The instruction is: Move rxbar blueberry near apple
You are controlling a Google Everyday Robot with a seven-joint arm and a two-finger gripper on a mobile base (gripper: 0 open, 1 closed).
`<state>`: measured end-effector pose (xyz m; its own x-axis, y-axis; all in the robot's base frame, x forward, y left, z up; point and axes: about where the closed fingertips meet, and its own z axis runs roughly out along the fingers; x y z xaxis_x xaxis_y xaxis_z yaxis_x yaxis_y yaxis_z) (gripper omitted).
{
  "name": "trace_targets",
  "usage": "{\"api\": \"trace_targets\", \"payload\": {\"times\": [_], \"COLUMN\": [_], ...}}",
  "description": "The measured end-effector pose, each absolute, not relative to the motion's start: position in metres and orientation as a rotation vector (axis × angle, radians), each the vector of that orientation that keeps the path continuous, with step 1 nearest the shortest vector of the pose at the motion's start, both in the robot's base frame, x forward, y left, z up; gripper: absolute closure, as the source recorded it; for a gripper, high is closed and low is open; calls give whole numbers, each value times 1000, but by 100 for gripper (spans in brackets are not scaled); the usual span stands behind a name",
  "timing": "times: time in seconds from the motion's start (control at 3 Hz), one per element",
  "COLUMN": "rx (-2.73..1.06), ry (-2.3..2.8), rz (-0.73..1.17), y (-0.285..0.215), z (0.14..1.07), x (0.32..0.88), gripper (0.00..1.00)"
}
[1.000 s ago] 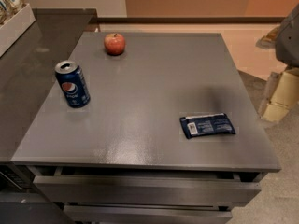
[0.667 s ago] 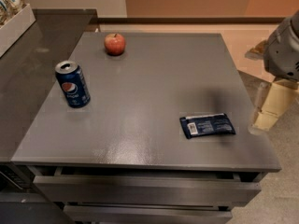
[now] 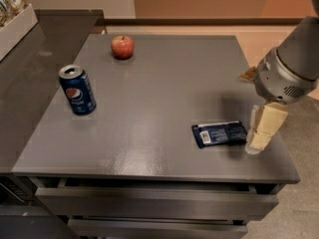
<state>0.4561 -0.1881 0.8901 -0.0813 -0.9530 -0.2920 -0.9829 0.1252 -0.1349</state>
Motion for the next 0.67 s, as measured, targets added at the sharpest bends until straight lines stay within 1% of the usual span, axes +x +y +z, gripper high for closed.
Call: {"api": "trace_targets", "payload": {"times": [0.67], "rx": [-1950], "ry": [1999], "rz": [242], "y": [-168], "z": [859], "x": [464], "gripper": [0]}}
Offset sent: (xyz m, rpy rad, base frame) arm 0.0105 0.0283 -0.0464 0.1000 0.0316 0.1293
